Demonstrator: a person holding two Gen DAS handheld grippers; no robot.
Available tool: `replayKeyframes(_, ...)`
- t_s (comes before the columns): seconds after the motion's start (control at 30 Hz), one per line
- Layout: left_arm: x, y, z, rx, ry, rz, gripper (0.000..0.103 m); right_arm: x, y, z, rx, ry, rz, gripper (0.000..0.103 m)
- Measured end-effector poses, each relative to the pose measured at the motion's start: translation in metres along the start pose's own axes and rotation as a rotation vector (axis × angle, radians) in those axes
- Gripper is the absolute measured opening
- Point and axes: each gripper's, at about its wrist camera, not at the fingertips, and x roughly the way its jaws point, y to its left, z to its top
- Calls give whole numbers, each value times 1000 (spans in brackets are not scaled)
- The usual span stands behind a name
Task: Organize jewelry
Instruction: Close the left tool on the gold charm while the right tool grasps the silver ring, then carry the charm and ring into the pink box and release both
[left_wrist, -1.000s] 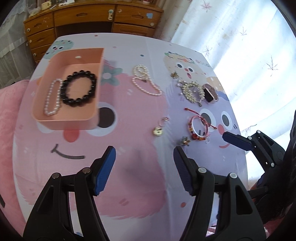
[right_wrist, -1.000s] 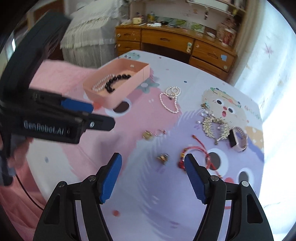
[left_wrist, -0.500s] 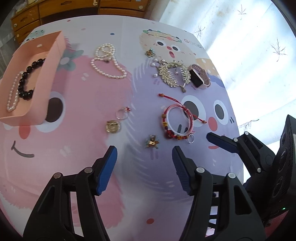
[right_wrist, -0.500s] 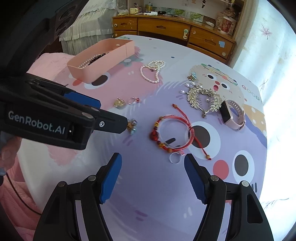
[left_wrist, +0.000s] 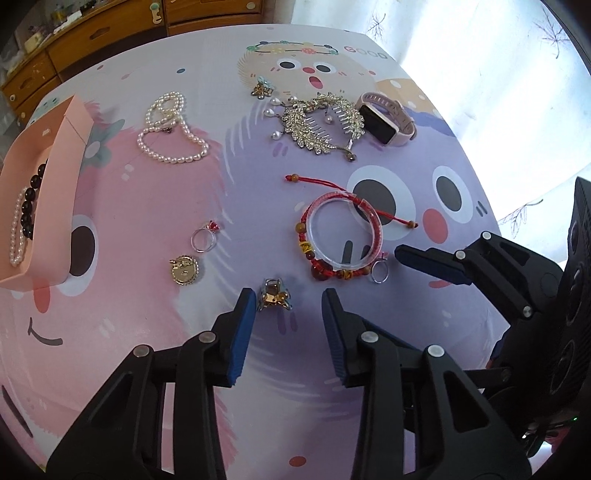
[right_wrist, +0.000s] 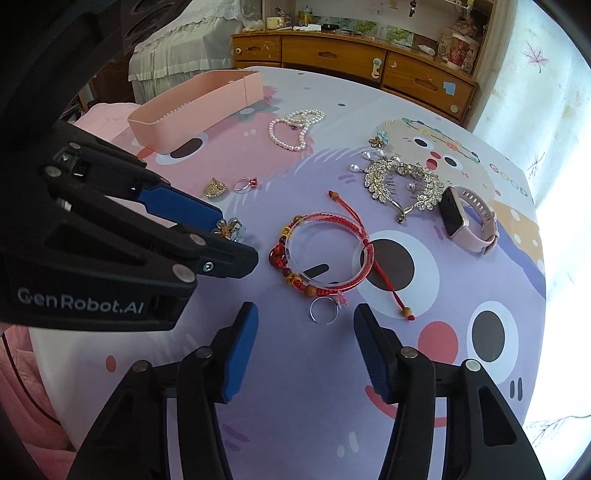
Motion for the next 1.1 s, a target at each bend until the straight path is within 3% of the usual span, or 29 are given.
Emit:
replayKeyframes(0.17,5,1,-1,5,9,19,25,2,0,1,-9,-22,17,48)
replayKeyframes(0.3,8,-1,-1,29,1,42,17,3,-1,2,-13,-35,19,37)
replayKeyframes(0.53,7,-2,-2,44,-11,42,17,2,-5,2,1,-41,10,21)
replayKeyframes(1.1,-15,7,-8,25,-62,43,17,-3,5,7,-9,-37,0,21)
